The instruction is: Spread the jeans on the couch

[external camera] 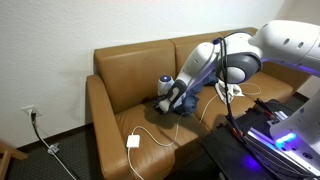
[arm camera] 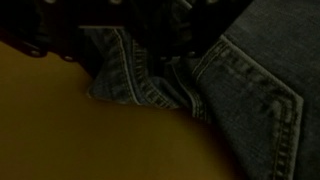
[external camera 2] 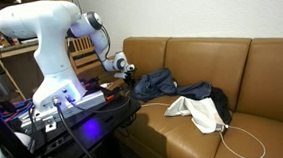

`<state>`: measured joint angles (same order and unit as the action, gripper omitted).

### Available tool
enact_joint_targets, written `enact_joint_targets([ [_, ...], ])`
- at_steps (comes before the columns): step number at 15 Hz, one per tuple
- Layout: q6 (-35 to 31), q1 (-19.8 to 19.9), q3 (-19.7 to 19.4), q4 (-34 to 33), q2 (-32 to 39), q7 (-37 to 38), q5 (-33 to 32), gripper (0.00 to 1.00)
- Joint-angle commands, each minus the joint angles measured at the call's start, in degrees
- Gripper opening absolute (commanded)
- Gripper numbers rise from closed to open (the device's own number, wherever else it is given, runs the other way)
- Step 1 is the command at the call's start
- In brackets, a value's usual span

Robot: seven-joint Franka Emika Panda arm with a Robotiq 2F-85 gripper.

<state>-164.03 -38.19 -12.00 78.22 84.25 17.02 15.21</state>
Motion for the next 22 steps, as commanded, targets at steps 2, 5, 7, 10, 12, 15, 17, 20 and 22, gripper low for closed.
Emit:
enact_joint_targets([
  [2, -3.4, 6.8, 6.5, -1.1, -0.1, -0.1, -4.8, 0.17],
  [5, -5.7, 13.2, 15.0, -2.6, -0.1, -4.8, -6.4, 0.01],
  [7, -6.3, 15.1, 20.1, -3.4, -0.1, -8.1, -8.1, 0.00],
  [10, -5.8, 18.0, 28.1, -4.2, -0.1, -14.4, -10.3, 0.02],
  [12, -6.1, 18.5, 31.0, -4.2, -0.1, -16.6, -10.6, 0.02],
  [15, -5.0, 16.3, 27.5, -4.8, -0.1, -13.2, -9.8, 0.09],
  [17, -5.0, 16.3, 27.1, -4.9, 0.0, -13.1, -9.8, 0.09],
  [20, -2.8, 16.9, 28.8, -5.7, 0.0, -15.7, -11.0, 0.02],
  [22, -0.7, 16.9, 31.3, -6.9, 0.0, -19.0, -12.8, 0.02],
])
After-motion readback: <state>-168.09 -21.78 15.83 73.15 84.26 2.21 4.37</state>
